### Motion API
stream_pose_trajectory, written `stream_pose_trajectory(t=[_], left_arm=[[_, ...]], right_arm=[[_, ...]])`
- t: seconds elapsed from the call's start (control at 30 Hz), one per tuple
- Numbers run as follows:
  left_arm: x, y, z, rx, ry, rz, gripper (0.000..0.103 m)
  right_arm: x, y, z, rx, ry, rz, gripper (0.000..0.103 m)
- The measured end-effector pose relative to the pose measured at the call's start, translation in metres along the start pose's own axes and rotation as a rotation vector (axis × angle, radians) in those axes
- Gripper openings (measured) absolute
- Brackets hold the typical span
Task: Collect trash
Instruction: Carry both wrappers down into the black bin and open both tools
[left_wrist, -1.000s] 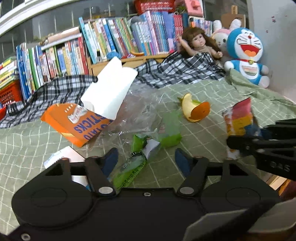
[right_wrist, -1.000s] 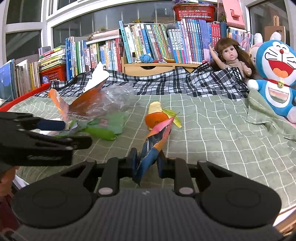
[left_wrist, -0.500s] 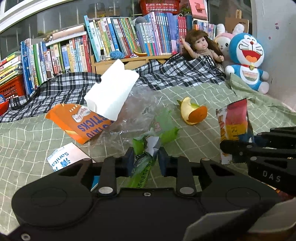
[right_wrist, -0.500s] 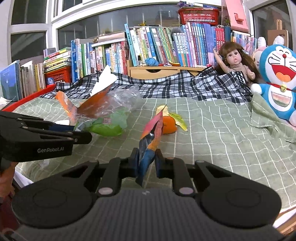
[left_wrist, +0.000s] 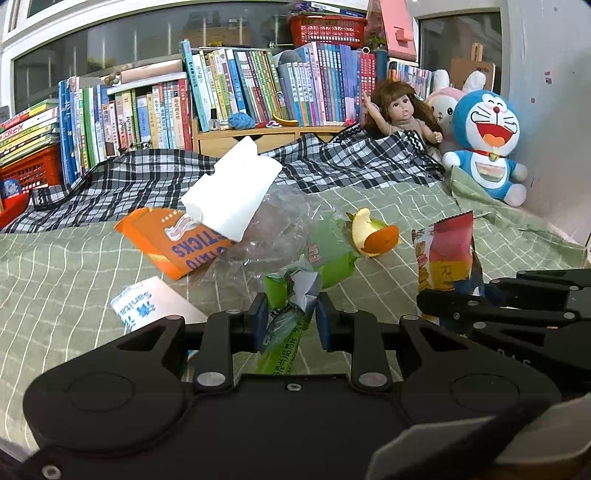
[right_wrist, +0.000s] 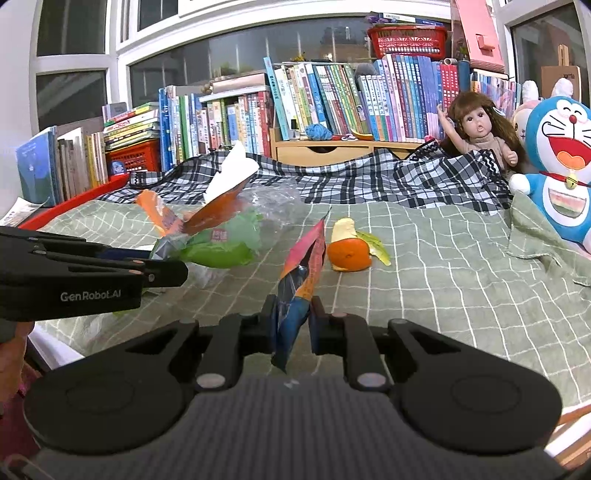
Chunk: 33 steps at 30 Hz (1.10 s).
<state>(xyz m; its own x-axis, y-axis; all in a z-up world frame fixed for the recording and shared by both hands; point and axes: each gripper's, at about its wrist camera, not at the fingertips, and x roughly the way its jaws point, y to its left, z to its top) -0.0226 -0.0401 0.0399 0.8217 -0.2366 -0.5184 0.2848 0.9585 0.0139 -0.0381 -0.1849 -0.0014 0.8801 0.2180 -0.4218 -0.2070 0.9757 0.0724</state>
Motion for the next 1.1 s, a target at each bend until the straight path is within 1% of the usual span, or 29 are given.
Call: stream_pose_trajectory(t=[0.23,0.4,0.6,0.77,0.97,1.1], left_arm=[[-0.028,0.002,-0.018,-0.036,0.01,-0.031,0.026],[-0.049,0.004,-0.034,-0.076,0.025,-0.058,0.026],[-0.067,0.003,-0.053,-0.092,0.052,-0.079,0.026],[-0.078,0.001,-0.065,-0.098,0.079,-0.089,0.026],[-0.082,-0.002,-0.083,-0.086,0.131,-0.093,0.026],[-0.076,-0.002,-0.1,-0.099,0.198,-0.09,0.025]], right_arm=[[-0.015,0.007,-0.014,-0.003,0.02,0.042,0.02],[-0.027,0.013,-0.027,-0.011,0.041,0.067,0.018],[-0.038,0.016,-0.041,0.006,0.063,0.092,0.015],[-0.047,0.017,-0.048,0.015,0.081,0.121,0.014],[-0.048,0.02,-0.068,0.023,0.152,0.141,0.014],[-0.04,0.019,-0.088,0.051,0.231,0.148,0.014]])
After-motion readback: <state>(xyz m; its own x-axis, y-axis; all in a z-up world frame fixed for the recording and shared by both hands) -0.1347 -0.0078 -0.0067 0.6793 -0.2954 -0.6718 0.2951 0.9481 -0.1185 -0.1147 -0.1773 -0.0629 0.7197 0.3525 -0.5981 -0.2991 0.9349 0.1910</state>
